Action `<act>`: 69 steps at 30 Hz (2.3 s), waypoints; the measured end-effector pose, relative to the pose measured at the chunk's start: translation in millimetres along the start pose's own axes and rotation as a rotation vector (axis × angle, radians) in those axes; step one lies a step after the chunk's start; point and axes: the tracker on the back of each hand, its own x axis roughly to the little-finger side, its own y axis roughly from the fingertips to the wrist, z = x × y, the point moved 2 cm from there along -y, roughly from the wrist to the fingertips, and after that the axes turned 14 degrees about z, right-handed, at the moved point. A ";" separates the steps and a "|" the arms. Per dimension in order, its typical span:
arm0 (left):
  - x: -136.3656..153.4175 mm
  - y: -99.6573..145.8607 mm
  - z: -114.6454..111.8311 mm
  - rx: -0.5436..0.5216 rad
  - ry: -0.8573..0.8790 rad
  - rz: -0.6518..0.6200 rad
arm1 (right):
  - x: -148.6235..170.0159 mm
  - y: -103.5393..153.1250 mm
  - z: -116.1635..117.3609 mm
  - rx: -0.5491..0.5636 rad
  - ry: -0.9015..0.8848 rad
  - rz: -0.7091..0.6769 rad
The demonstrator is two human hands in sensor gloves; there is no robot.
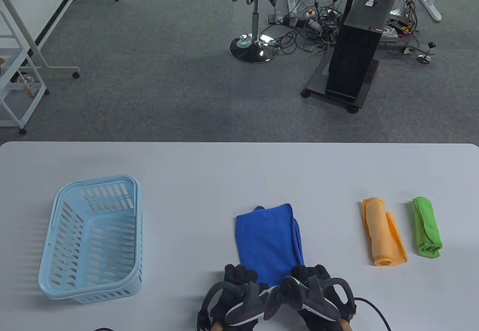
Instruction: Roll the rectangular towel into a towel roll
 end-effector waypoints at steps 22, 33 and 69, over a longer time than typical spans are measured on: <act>19.7 -6.5 -4.6 0.045 0.255 0.014 | 20.4 -2.8 4.7 -0.134 -0.134 0.048; 7.8 -4.5 -1.0 -0.113 0.093 0.021 | 18.4 -2.9 -2.5 -0.047 -0.120 0.055; -3.5 1.7 -1.1 -0.027 0.033 -0.029 | 25.9 0.1 -2.5 -0.255 -0.190 -0.063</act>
